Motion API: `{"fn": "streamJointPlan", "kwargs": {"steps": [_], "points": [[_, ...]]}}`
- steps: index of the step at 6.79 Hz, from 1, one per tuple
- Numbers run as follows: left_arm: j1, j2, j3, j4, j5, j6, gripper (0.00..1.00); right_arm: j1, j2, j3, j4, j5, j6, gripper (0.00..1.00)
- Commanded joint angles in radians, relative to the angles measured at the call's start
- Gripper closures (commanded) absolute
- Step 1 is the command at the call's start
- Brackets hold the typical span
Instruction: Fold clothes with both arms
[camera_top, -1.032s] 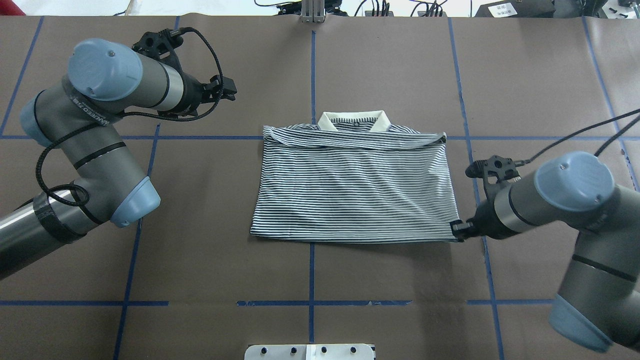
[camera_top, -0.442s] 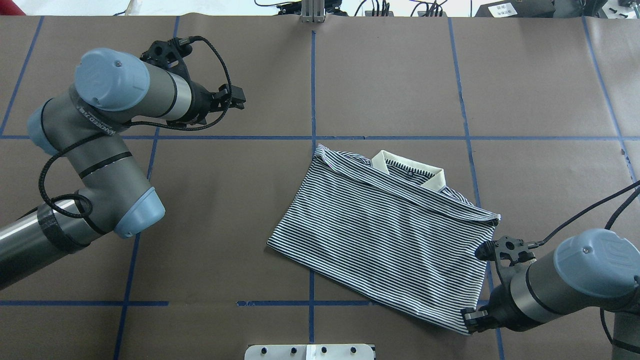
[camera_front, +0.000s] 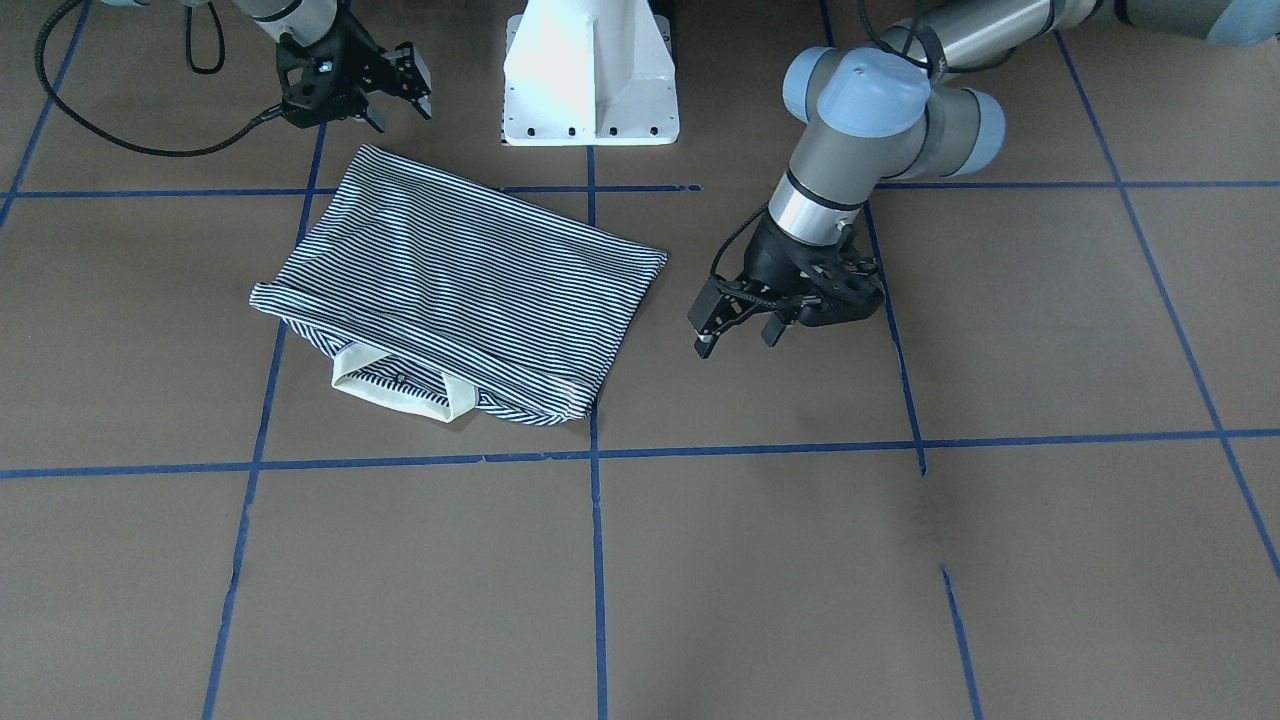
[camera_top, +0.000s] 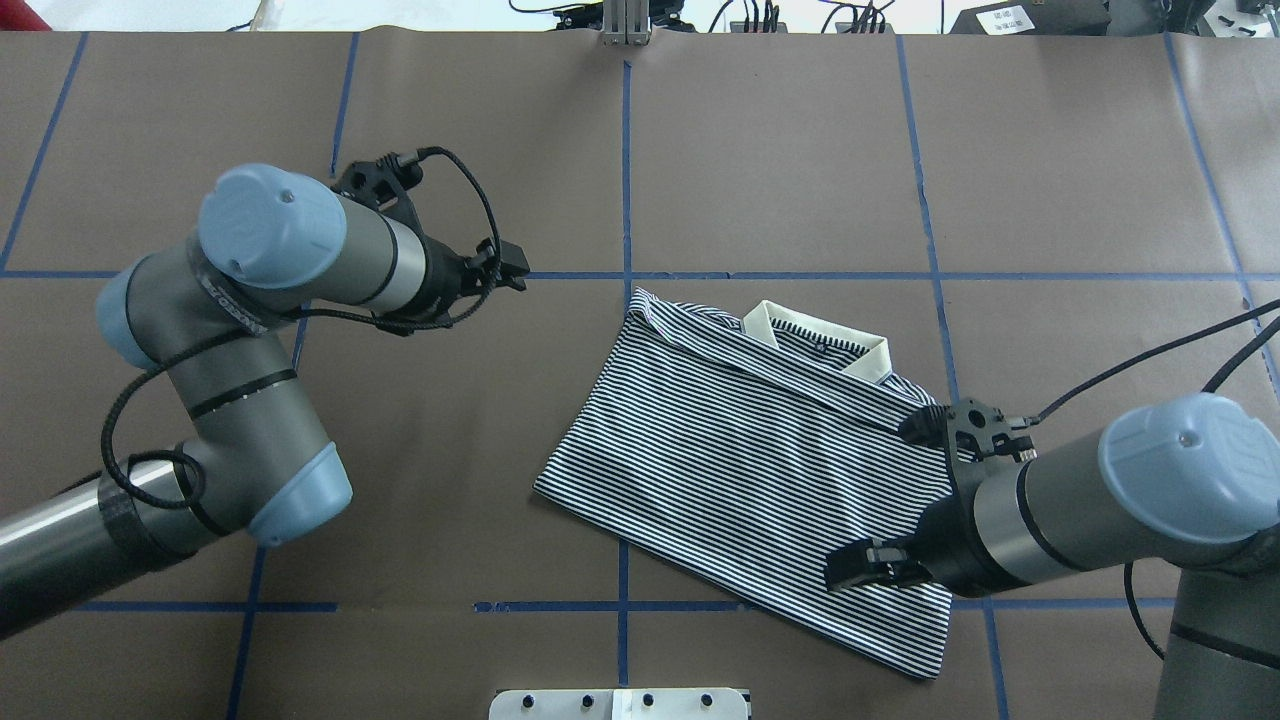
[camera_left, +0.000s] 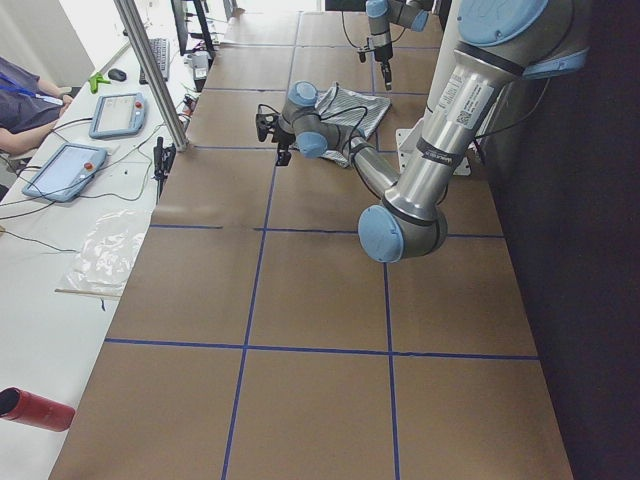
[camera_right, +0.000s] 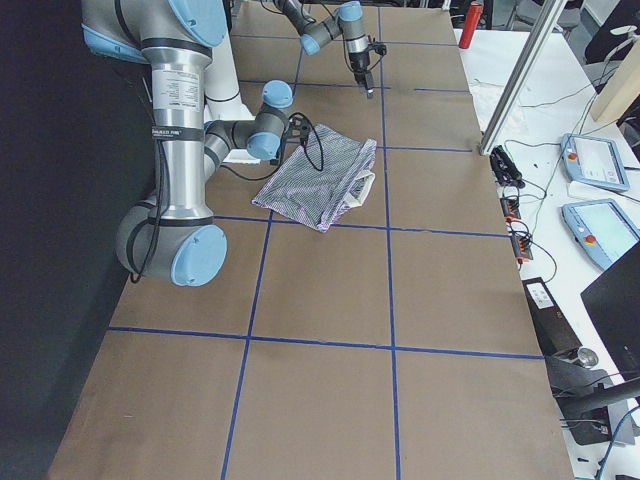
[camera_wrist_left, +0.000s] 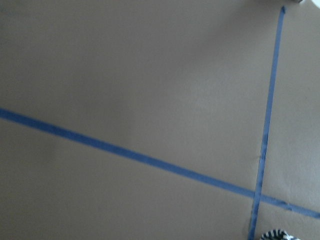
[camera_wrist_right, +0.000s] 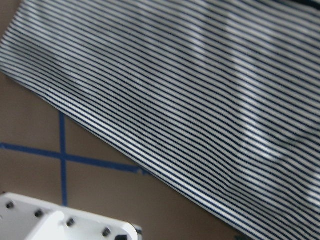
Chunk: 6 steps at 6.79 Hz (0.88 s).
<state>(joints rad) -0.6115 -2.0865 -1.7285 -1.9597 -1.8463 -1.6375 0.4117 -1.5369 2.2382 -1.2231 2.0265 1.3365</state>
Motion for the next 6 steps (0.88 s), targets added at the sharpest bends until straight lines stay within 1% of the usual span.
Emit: {"fn": "streamJointPlan", "kwargs": {"steps": [1,2,3,4,5,6], "points": [[0.146,0.002,-0.095,0.137,0.040,-0.216,0.01,0.141,0.087,-0.006,0.001,-0.020,0.001,0.00],[0.212,-0.009,-0.102,0.186,0.095,-0.299,0.04,0.159,0.090,-0.008,0.001,-0.102,0.000,0.00],[0.272,-0.012,-0.092,0.196,0.142,-0.330,0.07,0.159,0.099,-0.014,-0.003,-0.126,0.000,0.00],[0.285,-0.018,-0.059,0.190,0.174,-0.331,0.09,0.157,0.103,-0.029,-0.003,-0.140,0.000,0.00],[0.285,-0.018,-0.036,0.188,0.183,-0.331,0.09,0.157,0.121,-0.041,-0.003,-0.150,0.001,0.00],[0.285,-0.020,-0.033,0.188,0.208,-0.331,0.14,0.157,0.129,-0.046,-0.004,-0.150,0.001,0.00]]}}
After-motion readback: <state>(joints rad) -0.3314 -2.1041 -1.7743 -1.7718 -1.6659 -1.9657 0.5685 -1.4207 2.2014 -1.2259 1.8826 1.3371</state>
